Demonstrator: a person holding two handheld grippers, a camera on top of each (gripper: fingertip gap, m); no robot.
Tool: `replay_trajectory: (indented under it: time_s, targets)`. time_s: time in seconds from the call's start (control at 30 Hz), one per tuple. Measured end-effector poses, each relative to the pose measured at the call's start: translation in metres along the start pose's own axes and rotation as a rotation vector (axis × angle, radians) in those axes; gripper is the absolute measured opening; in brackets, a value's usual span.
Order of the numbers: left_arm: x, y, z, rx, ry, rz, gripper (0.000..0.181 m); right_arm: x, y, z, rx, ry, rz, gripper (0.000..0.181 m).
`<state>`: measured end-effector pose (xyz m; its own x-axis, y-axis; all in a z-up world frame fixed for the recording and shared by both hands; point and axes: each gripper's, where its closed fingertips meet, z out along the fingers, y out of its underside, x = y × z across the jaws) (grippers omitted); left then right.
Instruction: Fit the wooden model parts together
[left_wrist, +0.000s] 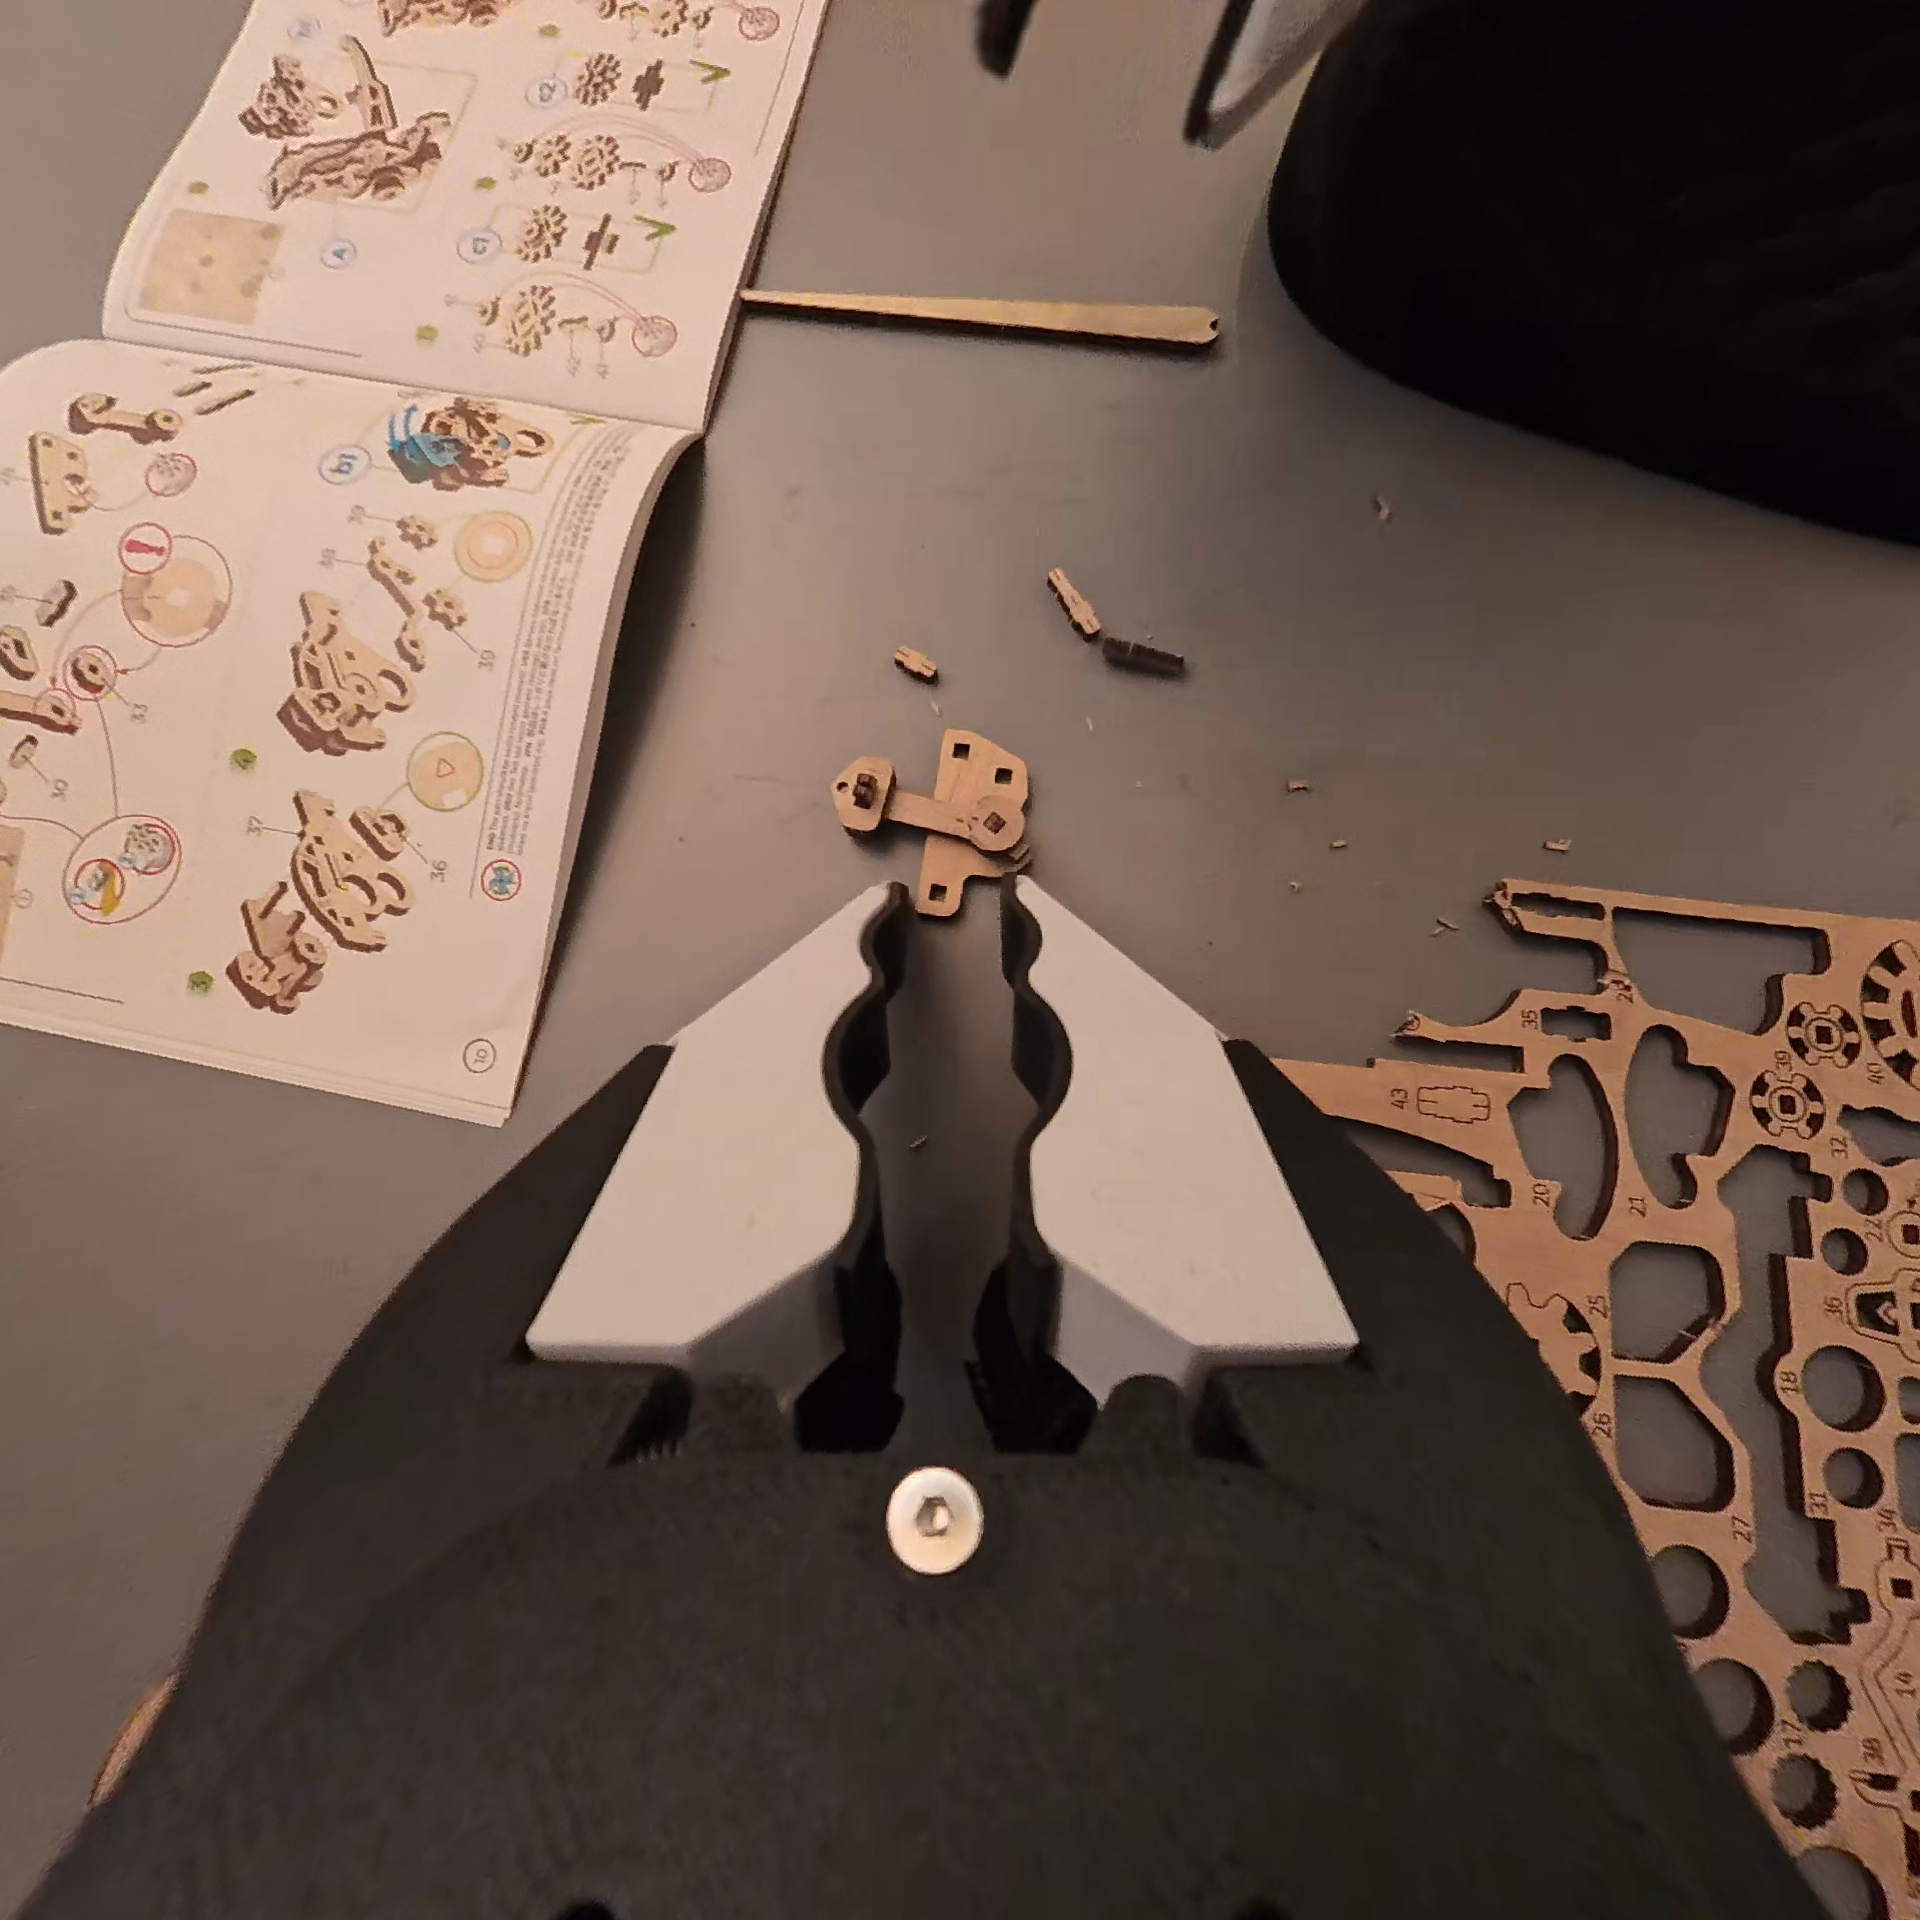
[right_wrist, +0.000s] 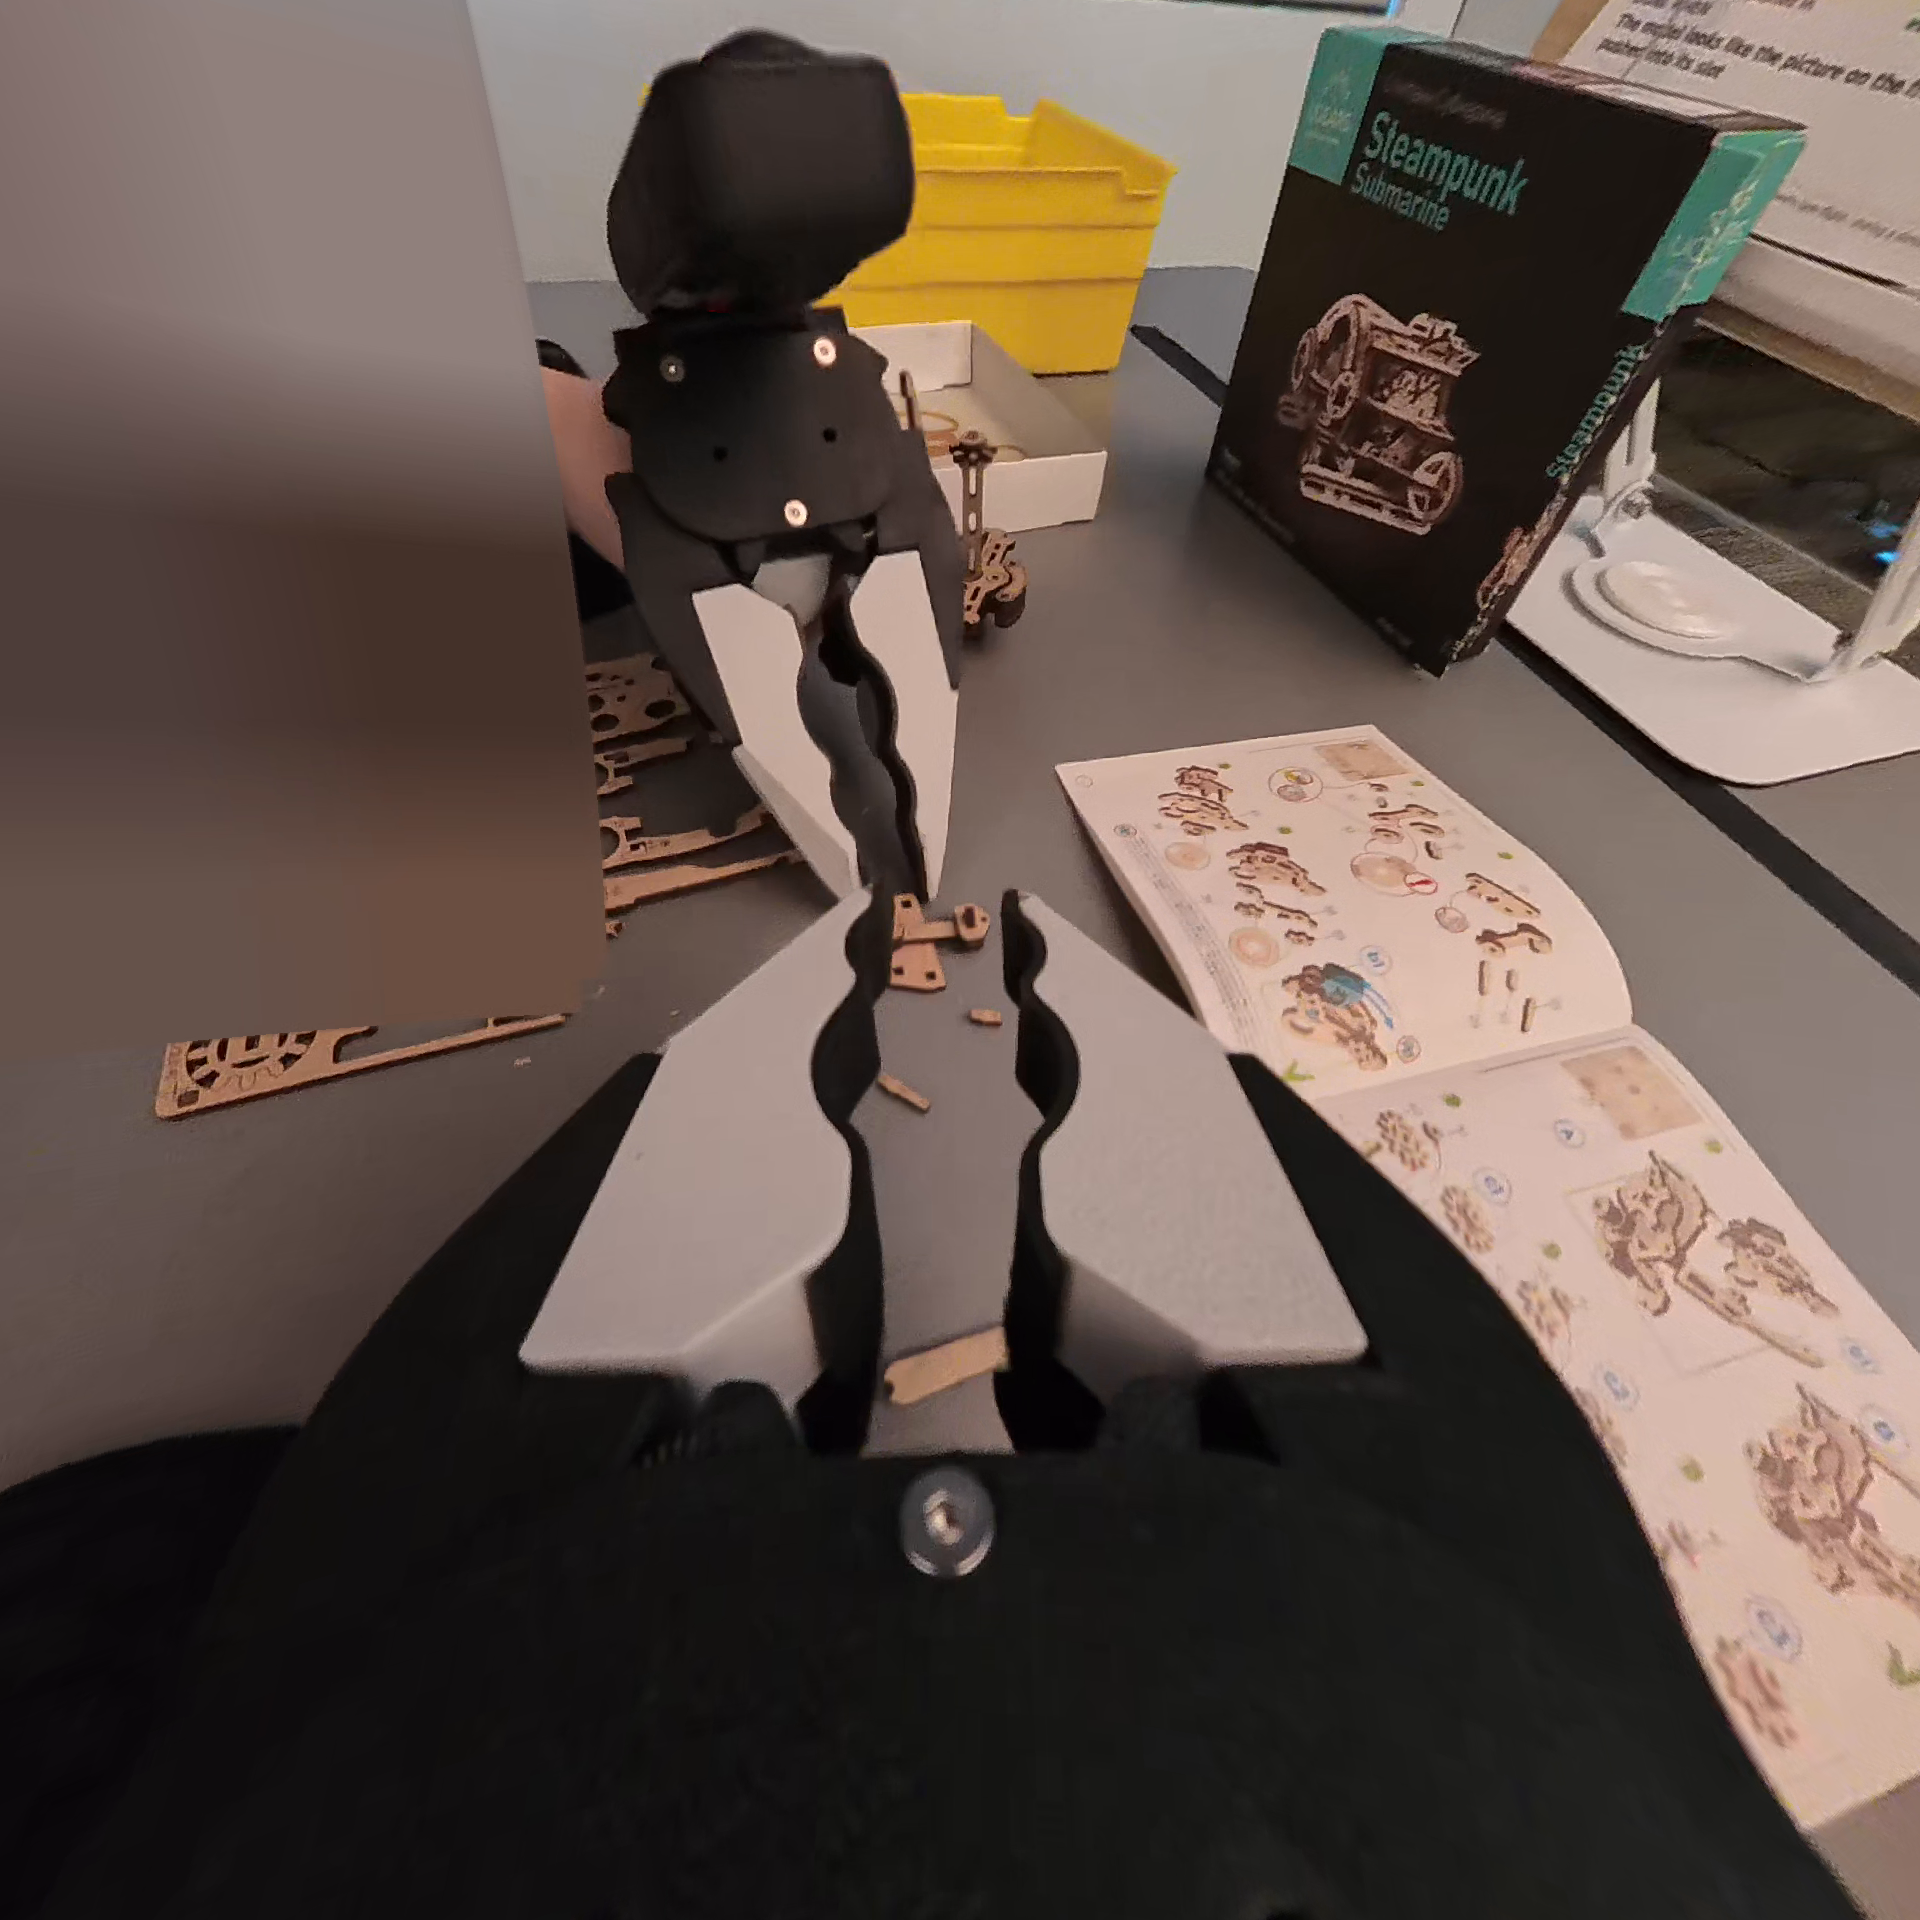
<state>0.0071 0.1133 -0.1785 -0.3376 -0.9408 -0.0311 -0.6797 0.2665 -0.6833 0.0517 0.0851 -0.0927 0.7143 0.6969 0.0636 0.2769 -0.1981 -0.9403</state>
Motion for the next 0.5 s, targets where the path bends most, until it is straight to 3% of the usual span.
replay_trajectory:
  time_s: [0.03,0.23,0.3,0.4,0.5]
  targets:
    - [0.0,0.0,0.0,0.001,0.0,-0.001,0.015,0.0,0.004,-0.002,0.005,0.007,0.003,0.018]
    - [-0.005,0.004,-0.009,0.003,-0.068,-0.004,0.014,0.014,0.01,-0.005,0.089,0.045,0.077,0.019]
    - [-0.006,0.0,-0.015,0.048,-0.099,-0.008,0.012,0.019,0.016,-0.006,0.091,0.067,0.072,0.023]
    - [-0.01,-0.011,-0.026,0.135,-0.148,-0.046,0.012,0.025,0.022,-0.007,0.083,0.09,0.049,0.043]
    - [-0.012,-0.031,-0.039,0.24,-0.191,-0.074,0.018,0.031,0.02,-0.011,0.094,0.133,0.046,0.044]
